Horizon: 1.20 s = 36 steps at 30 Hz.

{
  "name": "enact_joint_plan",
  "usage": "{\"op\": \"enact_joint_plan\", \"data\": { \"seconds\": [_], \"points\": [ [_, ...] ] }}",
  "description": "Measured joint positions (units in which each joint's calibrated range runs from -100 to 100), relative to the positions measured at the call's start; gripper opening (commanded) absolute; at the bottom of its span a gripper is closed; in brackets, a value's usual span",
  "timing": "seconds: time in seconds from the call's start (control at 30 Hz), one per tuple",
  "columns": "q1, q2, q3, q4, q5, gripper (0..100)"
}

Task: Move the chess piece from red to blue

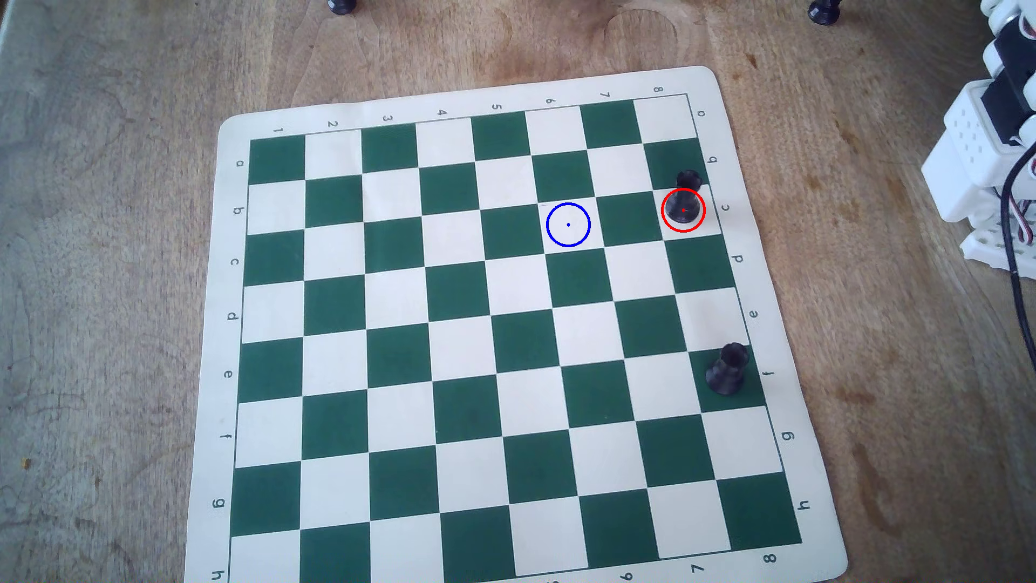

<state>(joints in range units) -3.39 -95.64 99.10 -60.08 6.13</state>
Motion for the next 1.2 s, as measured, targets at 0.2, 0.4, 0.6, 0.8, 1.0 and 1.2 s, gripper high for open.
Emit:
{"op": "enact_joint_plan", "data": {
  "seconds": [0.2,0.4,0.6,0.8,1.0,1.2],
  "points": [
    [5.0,0.3,0.0,26.0,0.8,24],
    [15.1,0.4,-9.2,60.0,-5.4,24],
    [15.3,4.5,-25.6,97.7,-7.7,25],
    [9.6,16.6,-42.9,127.6,-9.9,23],
    [3.6,30.2,-57.6,144.9,-11.3,22],
    [1.8,44.8,-63.5,148.6,-11.8,29]
  ]
}}
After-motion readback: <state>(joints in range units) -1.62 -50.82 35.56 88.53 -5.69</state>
